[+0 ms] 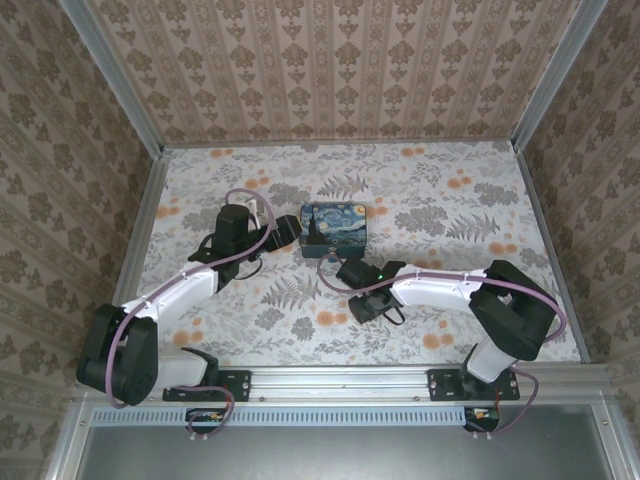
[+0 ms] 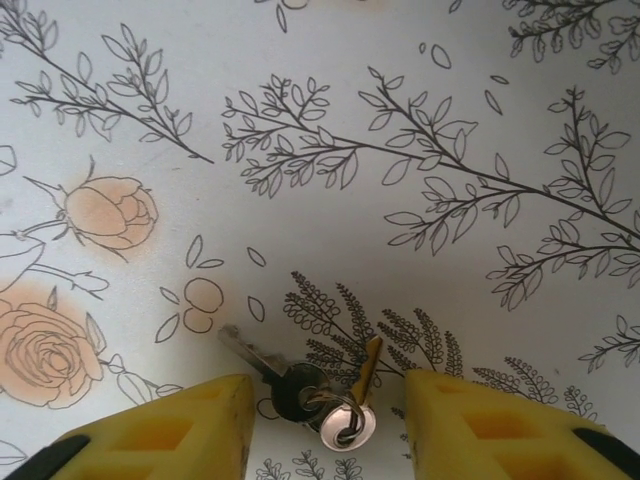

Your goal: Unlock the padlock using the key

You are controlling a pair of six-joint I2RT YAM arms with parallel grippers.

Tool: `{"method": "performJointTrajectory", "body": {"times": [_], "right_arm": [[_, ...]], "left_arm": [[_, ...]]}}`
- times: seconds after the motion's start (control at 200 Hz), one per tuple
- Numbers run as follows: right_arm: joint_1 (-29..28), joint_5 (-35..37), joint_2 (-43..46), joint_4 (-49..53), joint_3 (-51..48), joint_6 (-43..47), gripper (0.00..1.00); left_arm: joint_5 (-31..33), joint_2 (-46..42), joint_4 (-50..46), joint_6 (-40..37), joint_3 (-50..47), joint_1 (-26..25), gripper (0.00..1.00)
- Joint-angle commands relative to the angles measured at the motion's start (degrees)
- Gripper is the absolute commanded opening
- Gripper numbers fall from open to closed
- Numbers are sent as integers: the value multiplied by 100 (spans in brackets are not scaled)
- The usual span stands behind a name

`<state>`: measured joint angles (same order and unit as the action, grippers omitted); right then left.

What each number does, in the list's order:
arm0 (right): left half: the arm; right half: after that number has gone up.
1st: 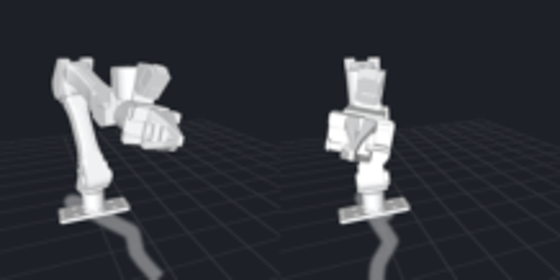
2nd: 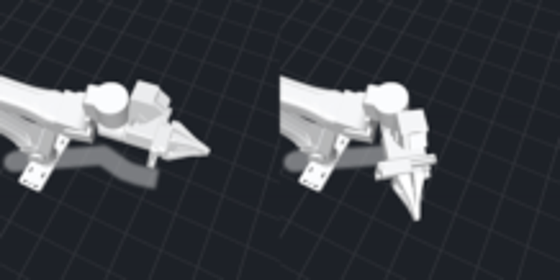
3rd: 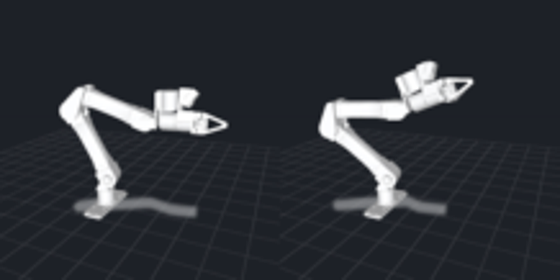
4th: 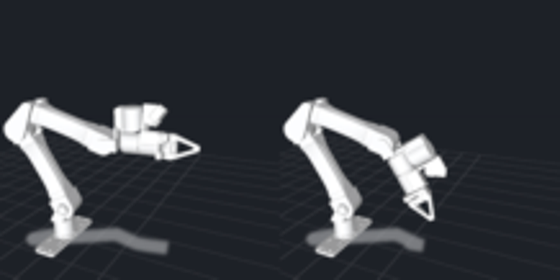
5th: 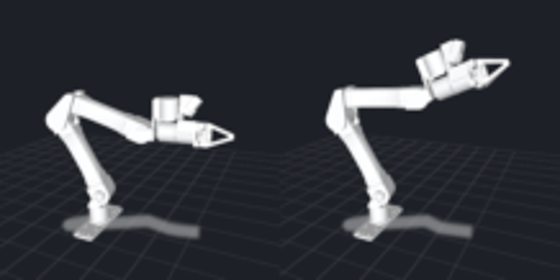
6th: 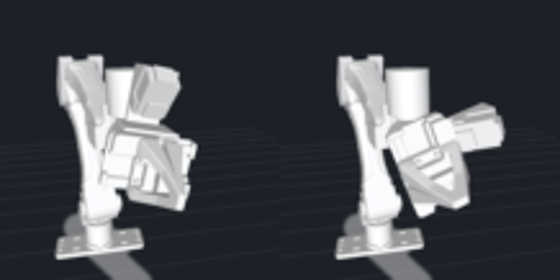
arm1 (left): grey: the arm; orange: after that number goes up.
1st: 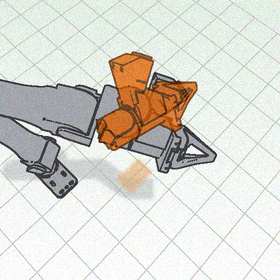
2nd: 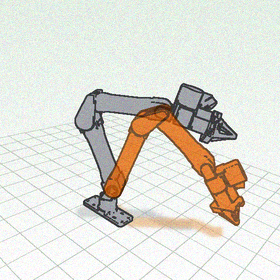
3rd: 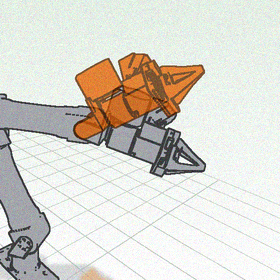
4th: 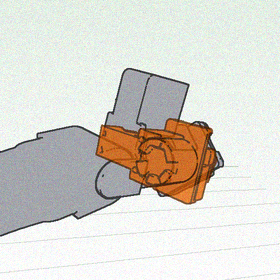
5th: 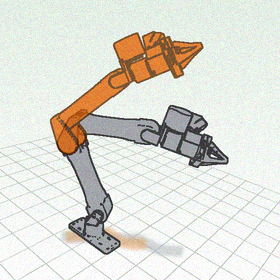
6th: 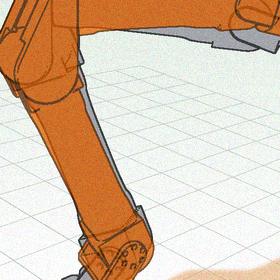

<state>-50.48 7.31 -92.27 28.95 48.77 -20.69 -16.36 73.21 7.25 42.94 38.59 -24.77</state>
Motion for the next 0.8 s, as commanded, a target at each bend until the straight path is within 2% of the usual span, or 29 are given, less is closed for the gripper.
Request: {"method": "performJointTrajectory", "body": {"times": [0.0,0.205,0.375,0.645,0.795], "right_arm": [[-10,192,-238,-43,9,72,39],[-5,32,-253,-81,-8,107,21],[128,-334,-70,-162,-34,134,0],[511,-1080,666,-397,-6,-80,0],[1060,-2080,1485,-1097,-166,-584,0]], "left_arm": [[-88,8,27,71,-94,-46,100],[-97,9,49,85,-106,-75,100],[-116,-9,54,104,-133,-98,100],[-160,-40,82,200,-148,-103,100],[-276,-51,314,503,-147,-101,100]]}}
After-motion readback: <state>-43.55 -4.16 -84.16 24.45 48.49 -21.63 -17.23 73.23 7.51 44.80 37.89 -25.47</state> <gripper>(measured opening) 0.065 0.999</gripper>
